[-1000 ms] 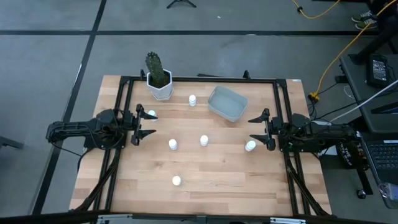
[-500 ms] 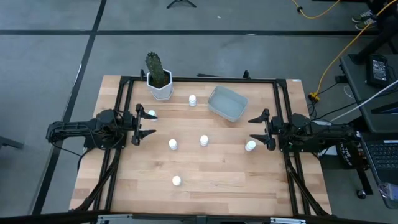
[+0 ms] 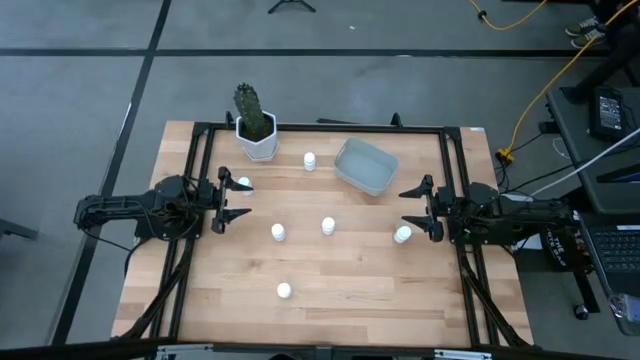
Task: Pick and place pill bottles into a basket
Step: Put the white pill bottle into the gray bin
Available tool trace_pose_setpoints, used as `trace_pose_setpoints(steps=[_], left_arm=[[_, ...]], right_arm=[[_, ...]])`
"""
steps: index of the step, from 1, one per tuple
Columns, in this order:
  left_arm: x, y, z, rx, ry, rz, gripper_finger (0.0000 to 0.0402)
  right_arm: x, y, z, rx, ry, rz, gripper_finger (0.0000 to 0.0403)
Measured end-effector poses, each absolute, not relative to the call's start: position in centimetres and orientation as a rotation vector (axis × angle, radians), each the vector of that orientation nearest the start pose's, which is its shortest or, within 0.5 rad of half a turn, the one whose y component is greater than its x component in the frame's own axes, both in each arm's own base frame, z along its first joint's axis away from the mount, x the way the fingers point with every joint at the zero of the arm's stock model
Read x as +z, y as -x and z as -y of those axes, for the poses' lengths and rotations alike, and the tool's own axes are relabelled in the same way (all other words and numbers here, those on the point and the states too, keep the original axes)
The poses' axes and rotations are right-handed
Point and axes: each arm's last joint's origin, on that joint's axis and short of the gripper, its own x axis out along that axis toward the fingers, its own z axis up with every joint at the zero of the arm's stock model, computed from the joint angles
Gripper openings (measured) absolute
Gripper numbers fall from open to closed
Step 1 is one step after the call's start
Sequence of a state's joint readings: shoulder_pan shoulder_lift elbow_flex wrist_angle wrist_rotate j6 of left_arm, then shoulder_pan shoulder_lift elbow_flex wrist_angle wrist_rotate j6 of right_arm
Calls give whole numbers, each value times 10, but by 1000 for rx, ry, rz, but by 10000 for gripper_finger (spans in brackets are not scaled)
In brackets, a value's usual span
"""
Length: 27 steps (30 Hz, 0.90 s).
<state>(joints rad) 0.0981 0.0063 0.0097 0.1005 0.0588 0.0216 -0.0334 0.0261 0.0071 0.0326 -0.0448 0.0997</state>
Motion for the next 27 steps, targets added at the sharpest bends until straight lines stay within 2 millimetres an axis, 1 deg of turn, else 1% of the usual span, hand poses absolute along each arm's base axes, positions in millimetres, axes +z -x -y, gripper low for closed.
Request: trace_pose_setpoints(steps=[6,12,14,16,18,24,27], left_arm=[[176,-97,-8,49,-26,103,280],[177,-96,-11,144,2,113,264],[177,-96,-12,181,9,113,254],[177,-96,-13,223,13,113,243],[177,-96,-14,250,19,115,229],[179,-96,-13,221,95,140,181],[183,-95,-12,183,118,190,157]], right_arm=[[167,-99,3,-9,-108,17,334],[173,-98,4,-39,-110,82,333],[172,-99,4,-63,-128,73,323],[172,-98,5,-103,-126,69,301],[171,-98,6,-118,-125,64,269],[172,-98,6,-115,-180,67,145],[184,-96,6,-112,-171,95,98]])
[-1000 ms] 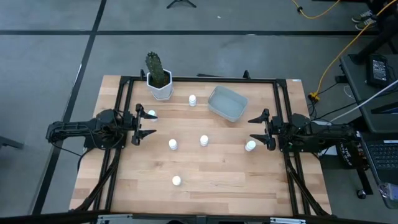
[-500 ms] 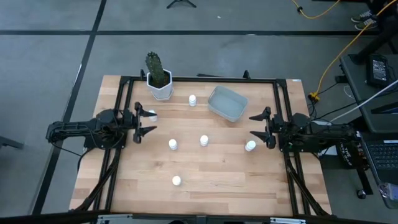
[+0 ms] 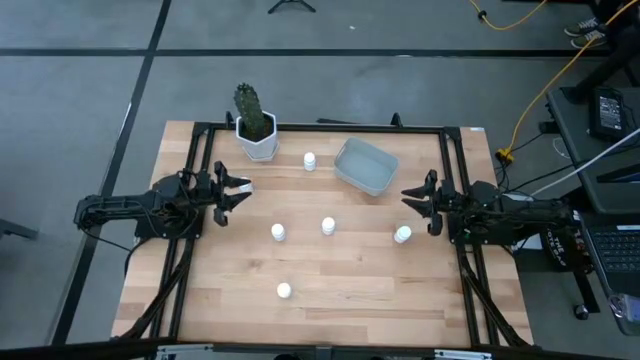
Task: Pick and place pill bottles into a basket
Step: Put the white pill bottle into the gray bin
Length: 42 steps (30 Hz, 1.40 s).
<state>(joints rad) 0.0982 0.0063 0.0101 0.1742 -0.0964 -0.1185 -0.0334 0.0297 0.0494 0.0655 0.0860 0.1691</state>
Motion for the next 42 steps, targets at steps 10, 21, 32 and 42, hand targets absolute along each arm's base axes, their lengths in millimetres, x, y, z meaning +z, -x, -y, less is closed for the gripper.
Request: trace_pose_setpoints(steps=[10,21,32,42], left_arm=[[197,-103,-13,173,134,125,38],[228,-138,0,-126,213,29,2],[206,-167,17,24,198,-96,2],[206,-182,23,139,228,-118,4]], right_arm=[[228,-101,6,-118,-210,-14,9],[240,-140,-7,-11,-247,-226,6],[229,-150,-43,33,-259,-336,2],[252,-147,-76,7,-303,-420,2]])
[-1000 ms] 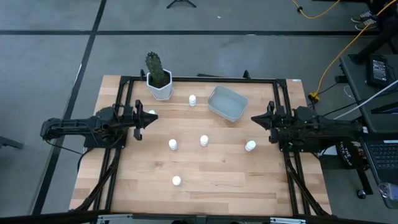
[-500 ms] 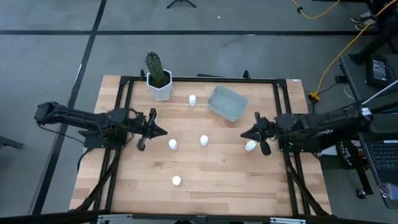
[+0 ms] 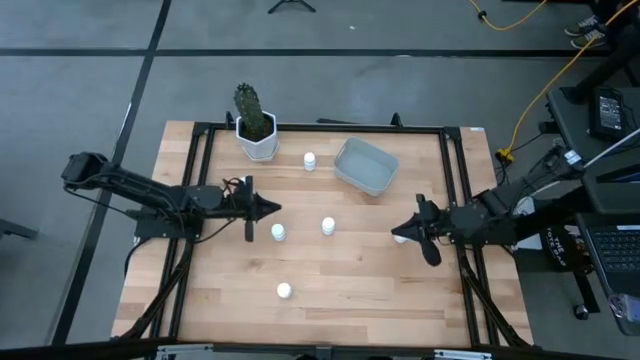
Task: Pick and place pill bottles into a basket
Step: Put the white pill bottle into the gray bin
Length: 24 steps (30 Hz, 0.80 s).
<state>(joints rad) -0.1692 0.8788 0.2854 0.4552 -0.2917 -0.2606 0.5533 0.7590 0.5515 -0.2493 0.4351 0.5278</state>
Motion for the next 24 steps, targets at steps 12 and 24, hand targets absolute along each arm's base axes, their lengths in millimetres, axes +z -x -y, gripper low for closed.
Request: trace_pose_setpoints(steps=[12,24], left_arm=[[220,-190,32,88,97,-109,14],[220,-190,32,89,96,-109,22]], right_arm=[[259,-153,-128,-316,-349,-814,1],[248,-146,-176,-531,-353,-890,8]])
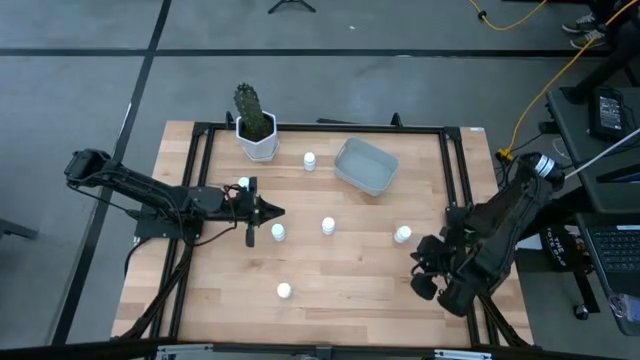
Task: Pick and place pill bottles into a basket
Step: Put the white pill bottle into the gray bin
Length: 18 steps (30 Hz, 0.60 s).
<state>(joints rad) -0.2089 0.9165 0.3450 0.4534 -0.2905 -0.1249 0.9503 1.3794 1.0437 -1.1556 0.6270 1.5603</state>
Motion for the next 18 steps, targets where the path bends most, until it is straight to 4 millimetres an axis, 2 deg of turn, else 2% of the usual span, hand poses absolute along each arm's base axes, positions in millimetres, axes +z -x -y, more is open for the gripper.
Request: trace_pose_setpoints(steps=[5,10,18], left_arm=[[220,-190,31,97,96,-109,33],[220,-190,31,97,95,-109,38],[220,-190,31,97,95,-109,37]], right_arm=[[237,-148,-180,-645,-452,-863,9],[229,-145,-176,-806,-463,-840,25],[225,-146,-174,-882,-493,-813,81]])
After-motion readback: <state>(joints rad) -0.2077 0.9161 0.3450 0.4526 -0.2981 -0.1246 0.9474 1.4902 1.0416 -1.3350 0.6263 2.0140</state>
